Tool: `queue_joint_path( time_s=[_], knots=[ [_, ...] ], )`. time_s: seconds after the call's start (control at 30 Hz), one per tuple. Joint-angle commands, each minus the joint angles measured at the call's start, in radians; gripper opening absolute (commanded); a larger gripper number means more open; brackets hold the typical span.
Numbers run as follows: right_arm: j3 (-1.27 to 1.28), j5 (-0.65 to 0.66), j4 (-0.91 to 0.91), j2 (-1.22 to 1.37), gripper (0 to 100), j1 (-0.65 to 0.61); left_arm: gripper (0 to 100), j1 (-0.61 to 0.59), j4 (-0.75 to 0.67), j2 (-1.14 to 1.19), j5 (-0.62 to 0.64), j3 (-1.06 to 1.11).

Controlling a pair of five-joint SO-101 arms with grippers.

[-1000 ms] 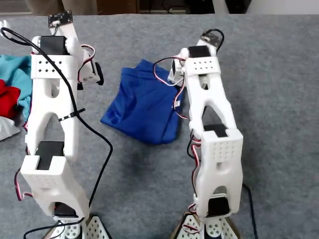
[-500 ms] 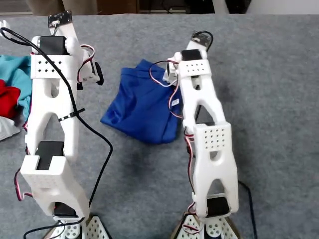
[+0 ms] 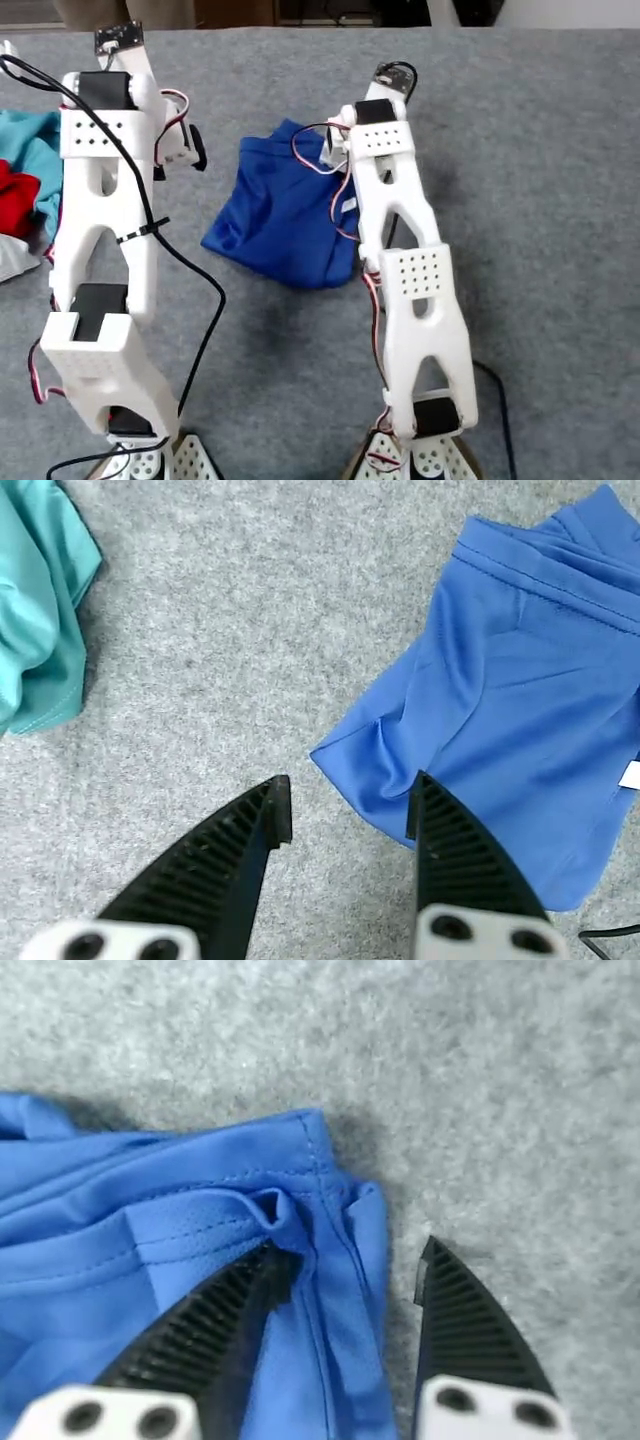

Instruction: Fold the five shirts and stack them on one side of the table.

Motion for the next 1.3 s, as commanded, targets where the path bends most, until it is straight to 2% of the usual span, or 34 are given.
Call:
queue_joint_path(
  time_s=[0.0,0.1,0.33,0.43,0.67,0.93,1.27],
  knots=[
    [-0.018,0.005,0.026,0.018,13.0,-0.033,20,-0.008,0.009,-0.053,-0.005,-0.029],
    [-0.027,0.012,0.026,0.018,4.2,-0.028,20,-0.005,0.009,-0.051,-0.005,-0.029],
    [-0.027,0.012,0.081,0.013,4.0,-0.025,20,-0.003,0.009,-0.051,-0.003,-0.028],
    [-0.027,0.008,0.078,0.016,0.4,-0.010,20,-0.003,0.009,-0.051,-0.003,-0.028],
    [-0.094,0.006,0.092,0.013,0.5,0.079,20,-0.003,0.009,-0.051,-0.003,-0.028],
    [-0.371,0.015,0.265,0.018,0.5,0.303,20,-0.003,0.009,-0.051,-0.008,-0.028],
    [-0.437,0.084,0.275,0.013,0.5,0.682,20,-0.003,0.009,-0.058,-0.008,-0.028]
  ],
)
